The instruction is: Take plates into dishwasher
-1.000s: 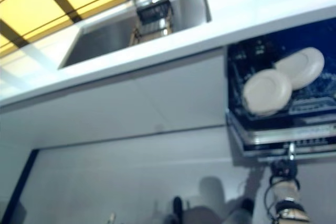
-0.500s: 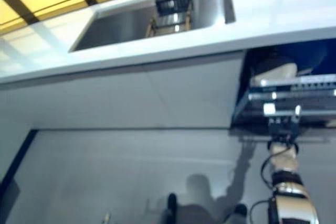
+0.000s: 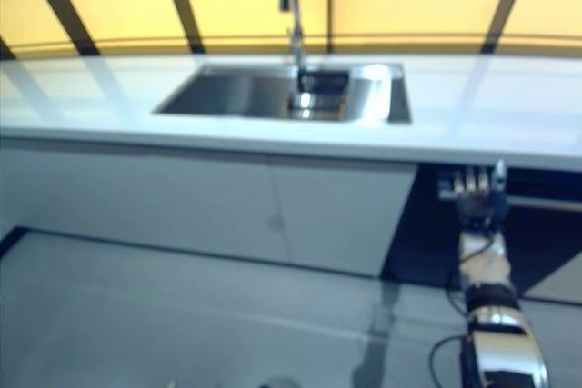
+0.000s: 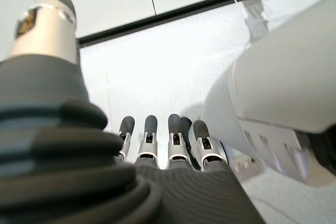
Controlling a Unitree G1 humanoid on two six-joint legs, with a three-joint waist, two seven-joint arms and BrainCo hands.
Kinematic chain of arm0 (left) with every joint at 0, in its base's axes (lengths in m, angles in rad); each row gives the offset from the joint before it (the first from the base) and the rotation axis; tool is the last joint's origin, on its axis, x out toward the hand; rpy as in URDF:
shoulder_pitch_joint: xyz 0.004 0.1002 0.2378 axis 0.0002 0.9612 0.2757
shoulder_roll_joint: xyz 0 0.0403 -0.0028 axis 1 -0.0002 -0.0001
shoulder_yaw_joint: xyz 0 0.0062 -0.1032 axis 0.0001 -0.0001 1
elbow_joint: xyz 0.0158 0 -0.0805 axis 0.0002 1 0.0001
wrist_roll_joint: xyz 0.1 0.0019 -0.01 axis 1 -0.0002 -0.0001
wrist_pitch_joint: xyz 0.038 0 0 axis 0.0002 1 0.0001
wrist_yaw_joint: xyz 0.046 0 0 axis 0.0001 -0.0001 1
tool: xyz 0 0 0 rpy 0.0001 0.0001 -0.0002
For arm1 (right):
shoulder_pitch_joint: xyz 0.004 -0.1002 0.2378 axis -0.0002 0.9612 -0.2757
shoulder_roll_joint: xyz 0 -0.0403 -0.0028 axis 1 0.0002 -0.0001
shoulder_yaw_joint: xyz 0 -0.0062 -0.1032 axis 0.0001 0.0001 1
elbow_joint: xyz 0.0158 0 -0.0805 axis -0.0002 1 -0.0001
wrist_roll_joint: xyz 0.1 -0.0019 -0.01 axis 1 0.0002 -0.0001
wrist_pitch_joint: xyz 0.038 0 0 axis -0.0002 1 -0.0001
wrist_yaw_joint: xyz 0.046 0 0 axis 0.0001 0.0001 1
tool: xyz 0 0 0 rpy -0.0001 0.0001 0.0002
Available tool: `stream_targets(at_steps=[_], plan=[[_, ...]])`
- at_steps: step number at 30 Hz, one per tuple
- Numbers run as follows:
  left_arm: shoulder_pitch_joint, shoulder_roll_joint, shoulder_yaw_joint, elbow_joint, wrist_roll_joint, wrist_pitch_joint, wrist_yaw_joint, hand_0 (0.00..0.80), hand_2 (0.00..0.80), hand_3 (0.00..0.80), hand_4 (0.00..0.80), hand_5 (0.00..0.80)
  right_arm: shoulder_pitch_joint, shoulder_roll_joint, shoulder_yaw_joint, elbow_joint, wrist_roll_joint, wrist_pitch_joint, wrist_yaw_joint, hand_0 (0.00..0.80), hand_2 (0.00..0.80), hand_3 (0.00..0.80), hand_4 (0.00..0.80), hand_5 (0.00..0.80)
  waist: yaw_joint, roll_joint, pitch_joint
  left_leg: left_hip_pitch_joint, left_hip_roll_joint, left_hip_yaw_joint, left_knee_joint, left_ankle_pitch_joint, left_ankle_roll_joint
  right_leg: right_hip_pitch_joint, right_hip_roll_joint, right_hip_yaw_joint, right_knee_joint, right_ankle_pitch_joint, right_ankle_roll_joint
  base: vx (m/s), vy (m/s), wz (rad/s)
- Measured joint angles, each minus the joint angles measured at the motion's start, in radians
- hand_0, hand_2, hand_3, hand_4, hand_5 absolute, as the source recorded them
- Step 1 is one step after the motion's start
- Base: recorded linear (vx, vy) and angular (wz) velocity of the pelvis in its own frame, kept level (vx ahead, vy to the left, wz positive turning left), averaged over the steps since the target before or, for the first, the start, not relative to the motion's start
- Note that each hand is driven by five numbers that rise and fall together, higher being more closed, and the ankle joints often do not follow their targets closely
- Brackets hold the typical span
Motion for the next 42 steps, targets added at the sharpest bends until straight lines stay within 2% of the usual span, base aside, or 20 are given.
stream_targets(at_steps=[2,6,9,14,17,20,23,27,31,36,40,42], plan=[[0.010,-0.001,0.000,0.001,0.006,-0.007,-0.001,0.000,0.000,0.000,0.000,0.000,0.045,0.007,0.000,0.018,-0.041,0.014,-0.005,0.000,0.000,0.000,0.000,0.000,-0.001,-0.003,-0.026,0.016,0.002,0.009,-0.033,0.009,0.007,0.019,0.010,0.002,-0.056,0.028,0.005,0.069,0.009,-0.14],[0.032,0.001,0.000,0.029,0.017,-0.025,-0.004,0.000,0.000,0.000,0.000,0.000,0.166,0.032,0.006,0.087,-0.132,0.060,-0.013,0.000,0.000,0.000,0.000,0.000,-0.011,-0.020,-0.099,0.061,0.006,0.037,-0.127,0.037,0.003,0.077,0.037,0.006,-0.207,0.098,0.010,0.087,0.033,-0.18],[0.031,0.009,0.000,0.045,0.017,-0.042,-0.012,0.000,0.000,0.000,0.000,0.000,0.222,0.063,0.006,0.123,-0.185,0.091,-0.004,0.000,0.000,0.000,0.000,0.000,-0.029,-0.048,-0.134,0.105,0.006,0.057,-0.204,0.065,-0.008,0.130,0.056,0.010,-0.329,0.155,0.017,0.055,0.037,-0.17],[0.007,0.015,0.000,0.042,0.017,-0.069,-0.020,0.000,0.000,0.000,0.000,0.000,0.309,0.095,0.010,0.159,-0.249,0.126,0.048,0.000,0.000,0.000,0.000,0.000,-0.054,-0.080,-0.169,0.154,0.019,0.068,-0.258,0.074,-0.020,0.155,0.074,0.018,-0.351,0.157,0.014,0.027,0.025,-0.09],[-0.012,0.017,-0.019,0.057,0.023,-0.085,-0.016,0.000,0.000,0.000,0.000,0.000,0.391,0.147,0.019,0.181,-0.331,0.137,0.091,0.000,0.000,0.000,0.000,0.000,-0.061,-0.097,-0.190,0.157,0.023,0.071,-0.261,0.073,-0.021,0.153,0.079,0.021,-0.351,0.154,0.012,0.000,0.003,-0.03],[-0.039,0.020,-0.062,0.092,0.076,-0.093,-0.001,0.000,0.000,0.000,0.000,0.000,0.461,0.187,0.044,0.233,-0.429,0.141,0.111,0.000,0.000,0.000,0.000,0.000,-0.069,-0.099,-0.199,0.157,0.023,0.073,-0.261,0.072,-0.020,0.153,0.079,0.020,-0.351,0.155,0.012,0.000,0.000,0.00],[-0.057,0.022,-0.129,0.151,0.204,-0.109,0.004,0.000,0.000,0.000,0.000,0.000,0.527,0.241,0.131,0.313,-0.637,0.130,0.084,0.000,0.000,0.000,0.000,0.000,-0.080,-0.093,-0.213,0.152,0.025,0.071,-0.262,0.069,-0.018,0.155,0.080,0.019,-0.352,0.149,0.007,0.012,-0.005,0.01],[-0.059,0.024,-0.236,0.155,0.405,-0.126,0.012,0.000,0.000,0.000,0.000,0.000,0.614,0.267,0.264,0.348,-0.949,0.111,-0.056,0.000,0.000,0.000,0.000,0.000,-0.083,-0.084,-0.224,0.153,0.026,0.072,-0.264,0.069,-0.018,0.155,0.080,0.020,-0.355,0.146,0.010,0.000,0.000,0.00],[-0.059,0.027,-0.270,0.163,0.592,-0.125,0.080,0.000,0.000,0.000,0.000,0.000,0.648,0.268,0.317,0.375,-1.216,0.150,-0.212,0.000,0.000,0.000,0.000,0.000,-0.086,-0.081,-0.227,0.154,0.027,0.073,-0.264,0.069,-0.017,0.154,0.081,0.021,-0.355,0.148,0.008,0.000,0.000,0.00],[-0.056,0.027,-0.274,0.175,0.607,-0.095,0.121,0.000,0.000,0.000,0.000,0.000,0.673,0.296,0.312,0.382,-1.269,0.199,-0.287,0.000,0.000,0.000,0.000,0.000,-0.089,-0.072,-0.226,0.155,0.027,0.073,-0.262,0.069,-0.018,0.154,0.081,0.021,-0.355,0.148,0.008,0.000,0.000,0.00],[-0.043,0.024,-0.274,0.184,0.607,-0.084,0.121,0.000,0.000,0.000,0.000,0.000,0.691,0.321,0.313,0.390,-1.278,0.199,-0.285,0.000,0.000,0.000,0.000,0.000,-0.090,-0.062,-0.225,0.156,0.027,0.076,-0.262,0.068,-0.018,0.153,0.081,0.023,-0.355,0.148,0.008,0.002,0.000,-0.01],[-0.037,0.020,-0.274,0.184,0.607,-0.085,0.121,0.000,0.000,0.000,0.000,0.000,0.689,0.321,0.314,0.390,-1.284,0.194,-0.284,0.000,0.000,0.000,0.000,0.000,-0.106,-0.058,-0.224,0.159,0.028,0.082,-0.264,0.068,-0.018,0.153,0.081,0.027,-0.355,0.146,0.012,0.015,-0.004,-0.05]])
